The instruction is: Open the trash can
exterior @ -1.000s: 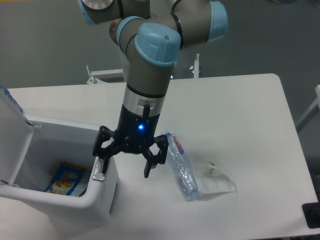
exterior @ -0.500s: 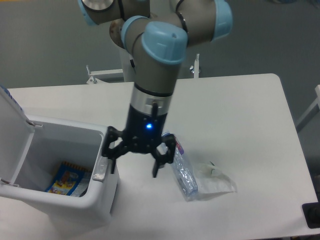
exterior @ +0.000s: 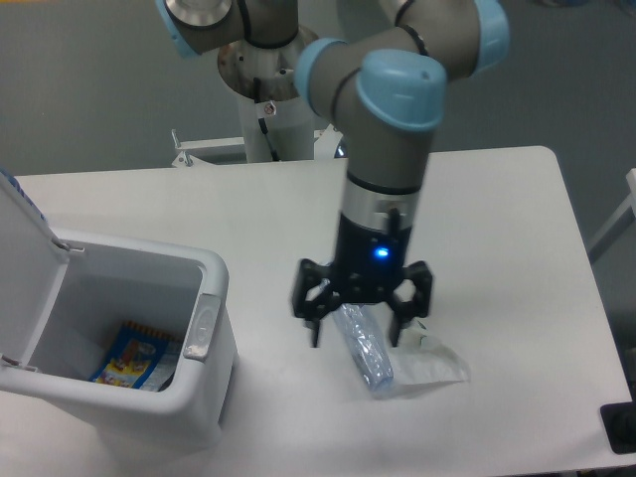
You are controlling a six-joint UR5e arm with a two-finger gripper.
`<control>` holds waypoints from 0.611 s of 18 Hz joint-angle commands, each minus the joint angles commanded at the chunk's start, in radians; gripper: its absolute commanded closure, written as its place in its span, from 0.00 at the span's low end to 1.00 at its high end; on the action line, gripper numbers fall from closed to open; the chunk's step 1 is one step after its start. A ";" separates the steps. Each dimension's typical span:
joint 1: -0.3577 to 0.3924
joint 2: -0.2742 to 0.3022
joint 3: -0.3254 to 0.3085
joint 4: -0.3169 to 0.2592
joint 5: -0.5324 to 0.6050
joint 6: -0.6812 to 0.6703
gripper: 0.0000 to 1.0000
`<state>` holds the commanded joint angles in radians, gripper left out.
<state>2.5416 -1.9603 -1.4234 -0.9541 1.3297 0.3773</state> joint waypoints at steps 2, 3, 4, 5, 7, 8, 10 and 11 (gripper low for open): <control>0.043 -0.002 -0.018 0.000 0.049 0.061 0.00; 0.063 -0.002 -0.025 0.000 0.052 0.107 0.00; 0.080 -0.005 -0.022 0.000 0.054 0.150 0.00; 0.097 -0.012 -0.020 0.000 0.057 0.188 0.00; 0.127 -0.018 -0.017 -0.002 0.081 0.244 0.00; 0.132 -0.019 -0.014 -0.011 0.097 0.270 0.00; 0.137 -0.022 -0.028 -0.012 0.103 0.366 0.00; 0.135 -0.025 -0.037 -0.014 0.117 0.434 0.00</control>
<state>2.6768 -1.9849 -1.4603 -0.9679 1.4464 0.8108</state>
